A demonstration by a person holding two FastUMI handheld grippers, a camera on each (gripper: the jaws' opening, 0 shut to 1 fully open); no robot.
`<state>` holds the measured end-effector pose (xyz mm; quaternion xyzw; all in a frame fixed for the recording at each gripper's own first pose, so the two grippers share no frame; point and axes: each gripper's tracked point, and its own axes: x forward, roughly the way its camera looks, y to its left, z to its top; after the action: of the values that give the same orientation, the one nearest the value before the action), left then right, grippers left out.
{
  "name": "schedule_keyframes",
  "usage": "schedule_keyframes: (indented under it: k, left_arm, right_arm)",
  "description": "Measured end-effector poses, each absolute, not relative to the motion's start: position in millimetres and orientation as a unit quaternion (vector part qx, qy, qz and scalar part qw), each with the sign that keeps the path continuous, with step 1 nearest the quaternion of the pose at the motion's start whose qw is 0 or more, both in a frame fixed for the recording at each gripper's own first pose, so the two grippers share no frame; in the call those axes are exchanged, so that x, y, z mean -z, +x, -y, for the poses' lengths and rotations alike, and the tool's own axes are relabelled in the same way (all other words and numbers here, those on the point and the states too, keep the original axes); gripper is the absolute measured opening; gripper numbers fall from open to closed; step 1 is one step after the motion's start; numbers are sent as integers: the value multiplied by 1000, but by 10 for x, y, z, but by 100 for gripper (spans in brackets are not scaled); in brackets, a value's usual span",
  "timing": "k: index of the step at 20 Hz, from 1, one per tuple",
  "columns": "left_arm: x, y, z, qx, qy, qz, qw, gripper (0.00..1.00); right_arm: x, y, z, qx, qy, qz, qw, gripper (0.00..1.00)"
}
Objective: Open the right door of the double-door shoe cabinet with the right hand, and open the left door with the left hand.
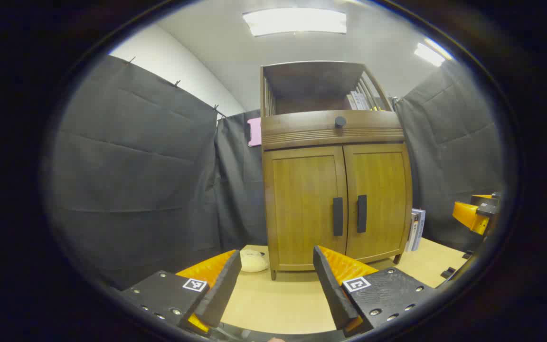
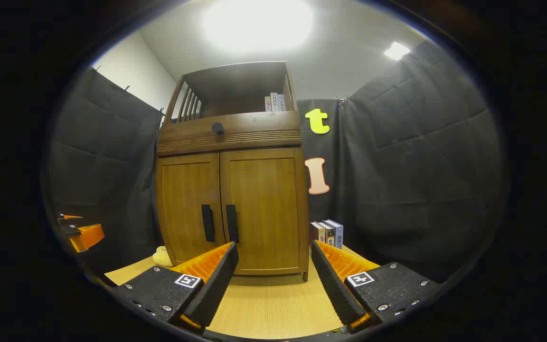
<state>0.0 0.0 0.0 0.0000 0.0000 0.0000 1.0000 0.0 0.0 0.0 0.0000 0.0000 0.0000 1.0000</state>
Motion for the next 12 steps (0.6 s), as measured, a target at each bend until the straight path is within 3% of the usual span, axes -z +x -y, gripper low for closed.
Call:
schedule_keyframes:
  k: [12]
  left_arm:
    - [16, 51, -67, -3, -1, 0, 1000, 88]
  right_arm:
    - [2, 65, -122, -9, -1, -3, 1000, 96]
